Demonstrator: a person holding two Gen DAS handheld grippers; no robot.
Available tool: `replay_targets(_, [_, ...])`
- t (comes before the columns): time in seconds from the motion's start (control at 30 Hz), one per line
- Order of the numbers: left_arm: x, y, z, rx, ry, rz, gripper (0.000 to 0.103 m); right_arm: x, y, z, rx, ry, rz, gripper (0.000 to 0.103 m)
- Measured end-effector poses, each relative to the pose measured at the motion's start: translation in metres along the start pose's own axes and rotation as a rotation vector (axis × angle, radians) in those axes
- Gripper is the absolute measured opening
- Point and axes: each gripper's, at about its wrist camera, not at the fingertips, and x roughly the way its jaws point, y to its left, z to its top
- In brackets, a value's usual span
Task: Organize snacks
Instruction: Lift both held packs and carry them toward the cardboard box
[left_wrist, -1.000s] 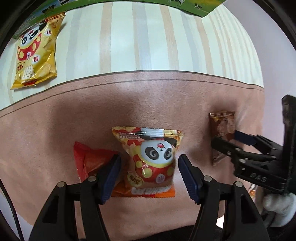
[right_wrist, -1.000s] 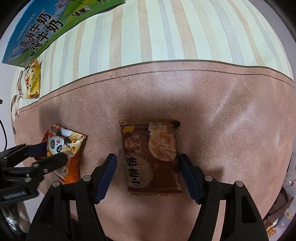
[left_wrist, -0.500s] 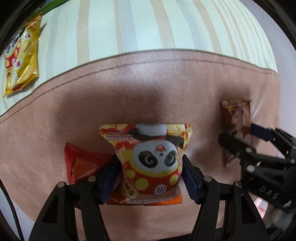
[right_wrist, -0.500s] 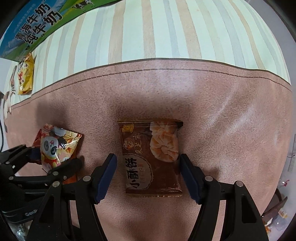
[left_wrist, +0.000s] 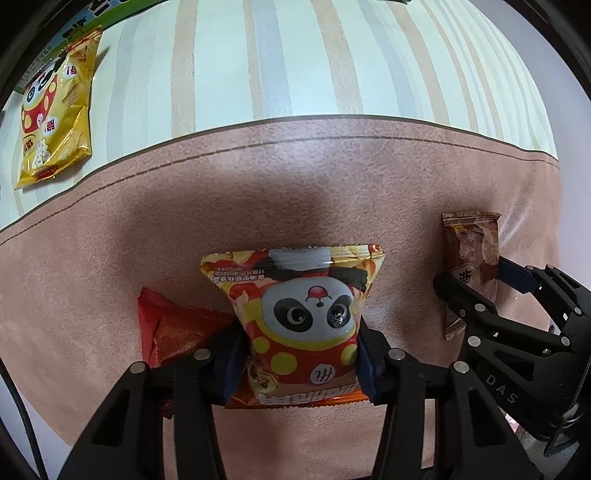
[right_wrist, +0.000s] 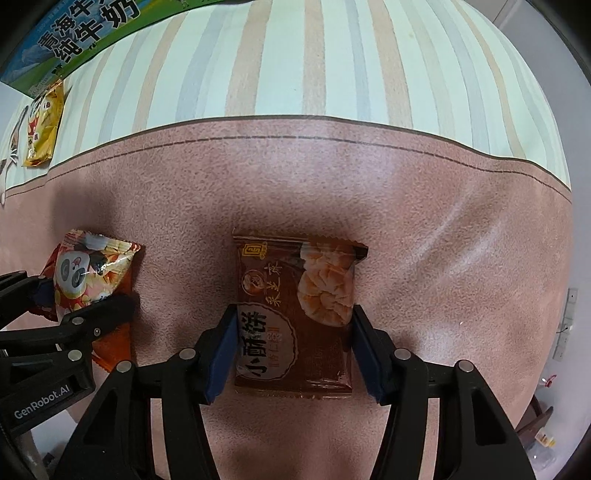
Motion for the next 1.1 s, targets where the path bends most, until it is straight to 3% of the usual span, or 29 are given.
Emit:
replay_targets(0.17, [-0.017,0.0,-0.003,0.005,-0.015,-0.021,0.044,-0.005,0.002,-0.004,-0.001,-0.029,0.047,0.06])
replay_targets(0.33, [-0.058,0.0,-0.006,0.01,-0.078,-0.059,0.044,-0.033,0.005,-0.012,0.001,-0.089,0.099,0.06])
replay_targets(0.6, [-0.186,0.015,0.012,0.018,-0.291,-0.129,0.044,-0.136,0.019,0.002,-0.033,-0.269,0.216,0.06])
replay_targets(0.77, [-0.258,0.04,0.049,0.013,-0.377,-0.143,0.044,-0.215,0.038,0.054,-0.068,-0.402,0.311,0.06])
replay_targets(0.9, [-0.286,0.074,0.096,0.0,-0.422,-0.037,0.044,-0.246,0.059,0.114,-0.108,-0.481,0.296,0.06])
replay_targets(1.1, [-0.252,0.141,0.173,-0.088,-0.288,0.069,0.045,-0.219,0.075,0.196,-0.099,-0.425,0.22,0.06])
